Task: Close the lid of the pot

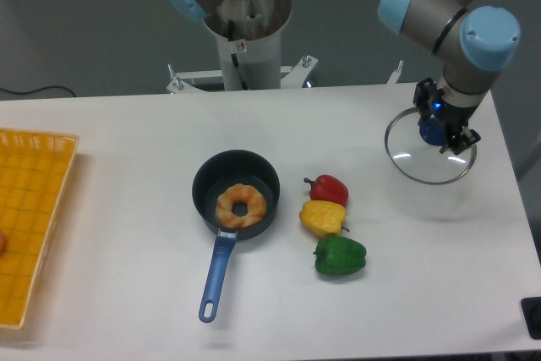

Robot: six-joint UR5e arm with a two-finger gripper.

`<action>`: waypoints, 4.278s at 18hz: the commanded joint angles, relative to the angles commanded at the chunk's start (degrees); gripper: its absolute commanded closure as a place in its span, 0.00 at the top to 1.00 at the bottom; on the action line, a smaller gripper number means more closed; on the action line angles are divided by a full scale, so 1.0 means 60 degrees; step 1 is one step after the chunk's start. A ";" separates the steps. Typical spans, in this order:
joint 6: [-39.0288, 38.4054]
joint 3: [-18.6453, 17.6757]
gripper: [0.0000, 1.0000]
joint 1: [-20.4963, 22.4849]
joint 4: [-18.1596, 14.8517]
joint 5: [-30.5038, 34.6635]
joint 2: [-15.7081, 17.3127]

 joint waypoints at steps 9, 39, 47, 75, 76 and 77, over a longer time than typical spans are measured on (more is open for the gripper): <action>-0.0322 0.0000 0.56 -0.0088 -0.0088 -0.0015 0.0132; -0.3881 -0.0717 0.56 -0.2636 -0.0572 -0.0146 0.0805; -0.5345 -0.1391 0.55 -0.3617 0.0145 -0.0249 0.1055; -0.7529 -0.1582 0.53 -0.5420 0.0175 -0.0703 0.0952; -0.7573 -0.1582 0.53 -0.5420 0.0190 -0.0747 0.0938; -0.7602 -0.1582 0.53 -0.5493 0.0190 -0.0820 0.0923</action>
